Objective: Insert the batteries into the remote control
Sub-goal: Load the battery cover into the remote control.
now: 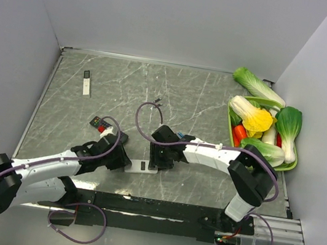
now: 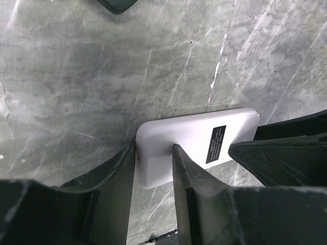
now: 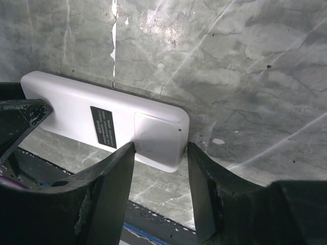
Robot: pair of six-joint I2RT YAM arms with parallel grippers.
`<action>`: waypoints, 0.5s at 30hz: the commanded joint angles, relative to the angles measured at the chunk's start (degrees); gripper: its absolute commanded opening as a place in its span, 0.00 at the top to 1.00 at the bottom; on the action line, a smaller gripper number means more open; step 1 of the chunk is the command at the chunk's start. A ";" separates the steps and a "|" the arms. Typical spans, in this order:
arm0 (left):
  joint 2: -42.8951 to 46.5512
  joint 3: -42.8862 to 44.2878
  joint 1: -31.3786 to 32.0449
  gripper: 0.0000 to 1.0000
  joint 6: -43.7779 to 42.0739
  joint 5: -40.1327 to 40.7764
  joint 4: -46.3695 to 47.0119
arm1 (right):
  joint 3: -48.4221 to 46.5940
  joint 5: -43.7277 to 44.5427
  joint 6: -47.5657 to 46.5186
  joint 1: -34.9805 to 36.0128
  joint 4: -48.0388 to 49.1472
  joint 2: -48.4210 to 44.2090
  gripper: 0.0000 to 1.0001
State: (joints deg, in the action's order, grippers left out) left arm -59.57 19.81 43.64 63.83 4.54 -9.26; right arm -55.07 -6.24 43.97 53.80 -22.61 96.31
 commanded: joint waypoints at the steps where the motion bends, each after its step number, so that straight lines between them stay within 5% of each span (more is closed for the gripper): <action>1: 0.68 -0.74 1.19 0.63 1.65 -2.43 -0.32 | -0.30 2.19 -0.37 1.75 -2.43 -2.35 0.46; 15: -0.02 -0.22 1.19 0.62 1.21 -2.34 -0.41 | 6.81 -0.26 0.68 -3.26 5.12 -7.63 0.63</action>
State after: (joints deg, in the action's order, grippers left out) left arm -59.33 19.57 44.21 64.75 3.77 -9.45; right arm -50.57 -4.67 43.70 51.83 -21.19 91.29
